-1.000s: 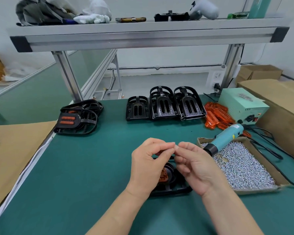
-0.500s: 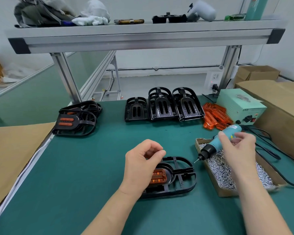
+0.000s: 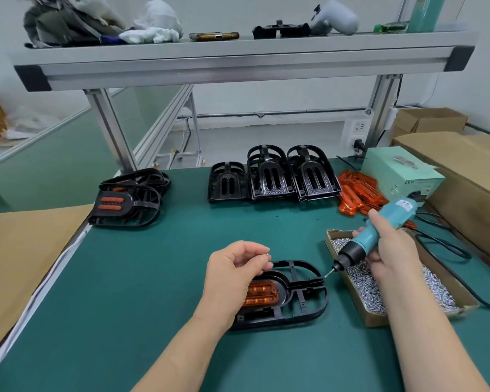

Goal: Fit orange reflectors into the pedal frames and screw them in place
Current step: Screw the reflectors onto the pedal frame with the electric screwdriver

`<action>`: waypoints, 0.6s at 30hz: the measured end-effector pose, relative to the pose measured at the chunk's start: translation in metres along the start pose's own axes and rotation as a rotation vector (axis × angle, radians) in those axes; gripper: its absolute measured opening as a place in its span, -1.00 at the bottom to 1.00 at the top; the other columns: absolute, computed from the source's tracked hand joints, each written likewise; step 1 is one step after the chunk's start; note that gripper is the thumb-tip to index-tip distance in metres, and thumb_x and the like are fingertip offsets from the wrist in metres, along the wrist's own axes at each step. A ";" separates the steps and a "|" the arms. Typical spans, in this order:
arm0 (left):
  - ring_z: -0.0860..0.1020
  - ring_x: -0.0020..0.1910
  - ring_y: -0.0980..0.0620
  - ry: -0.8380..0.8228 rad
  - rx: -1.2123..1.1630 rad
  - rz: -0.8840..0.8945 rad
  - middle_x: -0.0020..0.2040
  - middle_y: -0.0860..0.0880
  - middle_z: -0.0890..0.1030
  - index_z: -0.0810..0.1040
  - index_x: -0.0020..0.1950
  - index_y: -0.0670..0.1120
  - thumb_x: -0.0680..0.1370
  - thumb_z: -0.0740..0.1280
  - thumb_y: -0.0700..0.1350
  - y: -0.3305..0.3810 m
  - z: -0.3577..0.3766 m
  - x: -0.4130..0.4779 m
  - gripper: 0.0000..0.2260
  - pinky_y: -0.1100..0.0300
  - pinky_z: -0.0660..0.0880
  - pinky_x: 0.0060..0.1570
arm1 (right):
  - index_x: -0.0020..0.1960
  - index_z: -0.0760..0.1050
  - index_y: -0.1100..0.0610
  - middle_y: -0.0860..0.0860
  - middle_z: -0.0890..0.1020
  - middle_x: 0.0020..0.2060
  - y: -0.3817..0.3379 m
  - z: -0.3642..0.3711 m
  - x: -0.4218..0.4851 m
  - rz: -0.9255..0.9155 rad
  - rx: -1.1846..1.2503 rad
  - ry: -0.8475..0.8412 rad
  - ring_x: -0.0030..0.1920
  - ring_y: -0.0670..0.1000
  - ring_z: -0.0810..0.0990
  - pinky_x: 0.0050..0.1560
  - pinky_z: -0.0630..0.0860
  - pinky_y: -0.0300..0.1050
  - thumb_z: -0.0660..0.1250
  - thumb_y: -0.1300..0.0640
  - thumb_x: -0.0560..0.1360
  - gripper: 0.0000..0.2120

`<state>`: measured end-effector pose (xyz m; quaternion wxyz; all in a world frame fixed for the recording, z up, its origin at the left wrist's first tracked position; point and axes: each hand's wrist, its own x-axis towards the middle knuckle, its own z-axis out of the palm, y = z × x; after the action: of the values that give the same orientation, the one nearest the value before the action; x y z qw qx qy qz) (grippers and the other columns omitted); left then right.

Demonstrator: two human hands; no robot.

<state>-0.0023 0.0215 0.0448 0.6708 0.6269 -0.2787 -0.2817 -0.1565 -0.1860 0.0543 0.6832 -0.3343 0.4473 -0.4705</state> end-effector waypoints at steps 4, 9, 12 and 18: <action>0.69 -0.22 0.03 0.029 0.007 -0.054 -0.19 -0.11 0.72 0.67 -0.12 -0.10 0.52 0.42 -0.31 -0.002 0.001 0.001 -0.88 0.33 0.53 -0.24 | 0.05 0.47 0.12 0.01 0.53 -0.31 -0.001 0.014 -0.015 0.008 0.262 -0.068 -0.45 -0.09 0.55 -0.39 0.55 -0.24 0.48 0.15 0.49 -0.77; 0.63 -0.25 0.10 0.009 0.005 -0.117 -0.20 -0.06 0.71 0.64 -0.08 -0.12 0.57 0.38 -0.24 -0.006 0.002 -0.001 -0.93 0.28 0.52 -0.21 | -0.09 0.50 0.08 -0.05 0.49 -0.39 -0.003 0.033 -0.037 -0.024 0.408 -0.153 -0.41 -0.08 0.45 -0.37 0.40 -0.25 0.43 0.13 0.48 -0.89; 0.62 -0.26 0.09 -0.008 -0.043 -0.163 -0.20 -0.07 0.71 0.64 -0.07 -0.13 0.58 0.38 -0.22 -0.007 0.002 -0.003 -0.93 0.21 0.52 -0.17 | -0.11 0.53 0.10 -0.05 0.47 -0.33 -0.007 0.042 -0.044 -0.001 0.450 -0.209 -0.37 -0.08 0.44 -0.33 0.33 -0.22 0.39 0.11 0.50 -0.93; 0.59 -0.30 0.07 -0.058 -0.203 -0.228 -0.22 -0.11 0.69 0.63 -0.06 -0.21 0.58 0.36 -0.26 -0.004 0.006 -0.007 -0.94 0.27 0.53 -0.25 | -0.12 0.47 0.11 -0.07 0.56 -0.36 -0.010 0.069 -0.059 -0.070 0.509 -0.138 -0.41 -0.13 0.49 -0.38 0.47 -0.30 0.39 0.23 0.52 -0.89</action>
<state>-0.0113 0.0219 0.0406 0.6860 0.5752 -0.1950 -0.4007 -0.1052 -0.1310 0.1061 0.7576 -0.1981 0.2549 -0.5673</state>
